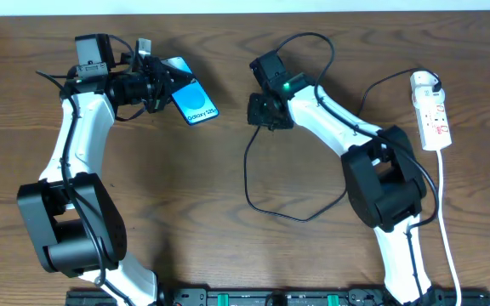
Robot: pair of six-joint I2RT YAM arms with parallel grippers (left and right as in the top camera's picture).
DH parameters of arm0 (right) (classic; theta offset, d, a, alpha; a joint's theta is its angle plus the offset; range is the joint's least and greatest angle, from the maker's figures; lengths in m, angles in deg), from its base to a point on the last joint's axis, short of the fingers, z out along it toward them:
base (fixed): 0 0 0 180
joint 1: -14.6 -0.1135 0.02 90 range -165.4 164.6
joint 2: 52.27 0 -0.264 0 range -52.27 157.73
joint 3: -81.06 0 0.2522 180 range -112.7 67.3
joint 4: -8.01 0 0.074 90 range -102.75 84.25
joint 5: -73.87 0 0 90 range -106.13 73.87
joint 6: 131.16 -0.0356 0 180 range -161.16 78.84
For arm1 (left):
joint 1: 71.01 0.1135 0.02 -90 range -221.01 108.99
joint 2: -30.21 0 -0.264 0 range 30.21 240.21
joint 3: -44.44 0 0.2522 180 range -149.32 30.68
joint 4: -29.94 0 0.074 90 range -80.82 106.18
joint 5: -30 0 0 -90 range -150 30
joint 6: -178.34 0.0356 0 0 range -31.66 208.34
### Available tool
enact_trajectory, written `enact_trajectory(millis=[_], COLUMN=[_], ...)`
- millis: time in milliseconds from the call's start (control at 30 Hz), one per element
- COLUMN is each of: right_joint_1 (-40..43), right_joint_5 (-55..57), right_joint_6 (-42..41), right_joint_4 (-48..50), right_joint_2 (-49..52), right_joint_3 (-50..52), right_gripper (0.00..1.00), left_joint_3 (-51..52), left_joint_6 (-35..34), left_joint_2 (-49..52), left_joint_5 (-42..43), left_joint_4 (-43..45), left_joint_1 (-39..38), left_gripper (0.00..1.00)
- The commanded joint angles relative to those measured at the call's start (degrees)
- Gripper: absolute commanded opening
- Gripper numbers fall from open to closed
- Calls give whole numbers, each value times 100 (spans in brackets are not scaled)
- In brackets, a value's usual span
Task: Plug charger to phone and switch on socket
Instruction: 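Lower the right gripper onto the black cable's USB-C end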
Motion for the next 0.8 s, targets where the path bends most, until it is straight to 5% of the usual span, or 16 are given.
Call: enact_trajectory(millis=[0, 767], right_joint_1=[7, 7], right_joint_5=[-48, -46], right_joint_6=[-120, -120], right_joint_4=[9, -28], right_joint_2=[192, 219], right_joint_3=[-55, -39], right_gripper=[42, 40], left_joint_3=[-70, -70], left_joint_6=[81, 81], left_joint_2=[-131, -131], left_joint_5=[223, 225], left_joint_4=[7, 7], left_joint_1=[13, 13], left_gripper=[8, 7])
